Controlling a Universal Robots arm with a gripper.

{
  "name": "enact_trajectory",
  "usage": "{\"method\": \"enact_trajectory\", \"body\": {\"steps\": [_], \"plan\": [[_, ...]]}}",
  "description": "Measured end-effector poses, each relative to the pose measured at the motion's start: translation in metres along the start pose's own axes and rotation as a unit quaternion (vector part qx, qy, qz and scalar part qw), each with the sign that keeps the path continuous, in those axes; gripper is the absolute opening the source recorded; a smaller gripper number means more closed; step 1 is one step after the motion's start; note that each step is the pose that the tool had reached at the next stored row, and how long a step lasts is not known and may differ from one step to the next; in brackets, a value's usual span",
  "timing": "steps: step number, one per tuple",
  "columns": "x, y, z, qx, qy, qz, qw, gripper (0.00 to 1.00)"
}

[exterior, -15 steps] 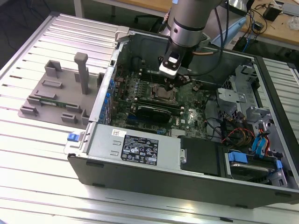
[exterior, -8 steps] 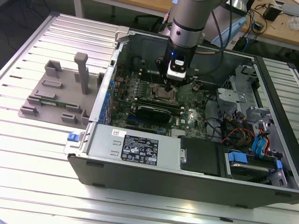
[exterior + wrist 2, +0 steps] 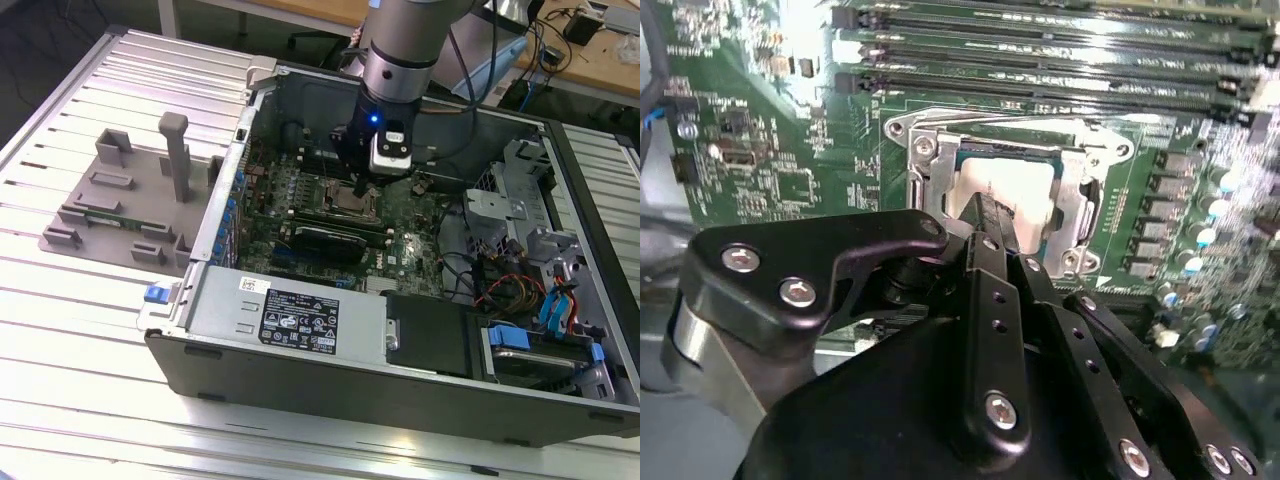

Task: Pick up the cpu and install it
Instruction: 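Close the cpu cover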

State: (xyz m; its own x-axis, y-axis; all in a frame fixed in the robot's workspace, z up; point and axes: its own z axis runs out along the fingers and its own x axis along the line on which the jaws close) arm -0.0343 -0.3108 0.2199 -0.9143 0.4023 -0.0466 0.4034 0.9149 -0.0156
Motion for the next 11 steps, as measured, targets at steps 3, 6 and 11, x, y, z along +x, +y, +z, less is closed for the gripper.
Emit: {"method": "enact_trajectory", "body": {"steps": [3, 6, 11], "plan": [[0.0000, 0.0000, 0.0007, 0.0003, -0.0011, -0.052, 0.9986, 0.11], [0.0001, 0.0000, 0.0013, 0.0006, -0.0020, -0.093, 0.9957, 0.11], [0.0001, 0.0000, 0.0022, 0.0021, -0.0032, -0.163, 0.9866, 0.11]]}}
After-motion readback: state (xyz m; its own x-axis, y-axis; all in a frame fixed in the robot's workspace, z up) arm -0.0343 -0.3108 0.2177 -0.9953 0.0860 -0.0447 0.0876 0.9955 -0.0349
